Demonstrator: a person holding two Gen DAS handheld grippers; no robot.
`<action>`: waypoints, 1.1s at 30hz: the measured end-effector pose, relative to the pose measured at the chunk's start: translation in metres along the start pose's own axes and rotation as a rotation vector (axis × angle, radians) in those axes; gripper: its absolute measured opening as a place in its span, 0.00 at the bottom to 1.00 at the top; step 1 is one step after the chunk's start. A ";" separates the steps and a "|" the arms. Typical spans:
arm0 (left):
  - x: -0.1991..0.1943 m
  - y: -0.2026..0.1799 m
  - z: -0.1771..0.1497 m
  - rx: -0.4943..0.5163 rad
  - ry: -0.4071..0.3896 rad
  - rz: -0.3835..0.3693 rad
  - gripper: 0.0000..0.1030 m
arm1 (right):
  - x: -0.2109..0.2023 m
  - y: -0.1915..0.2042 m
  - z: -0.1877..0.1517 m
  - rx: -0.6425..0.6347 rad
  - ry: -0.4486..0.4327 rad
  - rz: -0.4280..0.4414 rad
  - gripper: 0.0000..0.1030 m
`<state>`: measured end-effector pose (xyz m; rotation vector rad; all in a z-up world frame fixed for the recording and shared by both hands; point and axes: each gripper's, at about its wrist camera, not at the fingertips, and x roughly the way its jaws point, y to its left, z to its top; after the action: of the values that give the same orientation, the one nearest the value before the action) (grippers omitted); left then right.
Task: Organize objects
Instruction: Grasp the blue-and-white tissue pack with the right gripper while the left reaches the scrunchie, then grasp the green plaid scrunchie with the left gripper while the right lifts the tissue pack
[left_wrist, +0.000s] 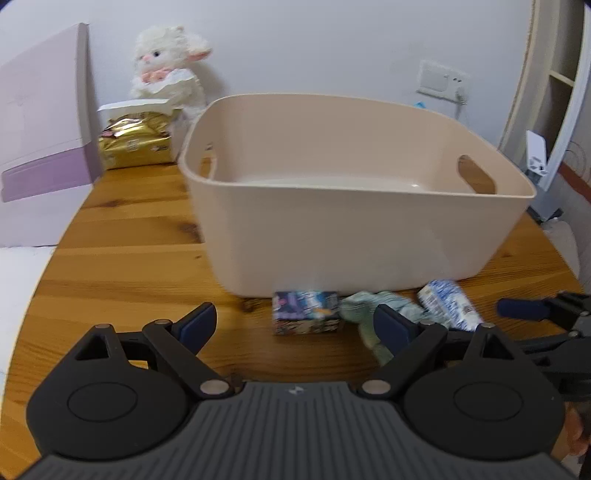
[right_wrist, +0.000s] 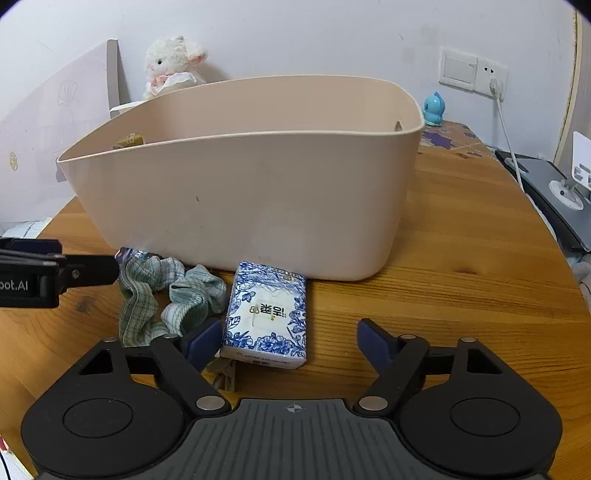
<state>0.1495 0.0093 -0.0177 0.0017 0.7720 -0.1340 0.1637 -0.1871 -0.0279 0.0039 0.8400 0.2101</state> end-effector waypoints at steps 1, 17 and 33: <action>0.001 -0.003 0.000 0.002 -0.002 -0.014 0.90 | 0.001 -0.001 0.000 0.004 0.004 0.004 0.72; 0.034 -0.027 -0.020 0.043 0.119 -0.110 0.19 | -0.005 -0.003 -0.009 -0.015 -0.003 0.007 0.42; -0.023 -0.028 -0.028 0.050 0.017 -0.067 0.08 | -0.060 -0.006 -0.022 -0.033 -0.097 0.012 0.41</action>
<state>0.1106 -0.0144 -0.0206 0.0244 0.7856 -0.2169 0.1095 -0.2058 0.0008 -0.0116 0.7396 0.2331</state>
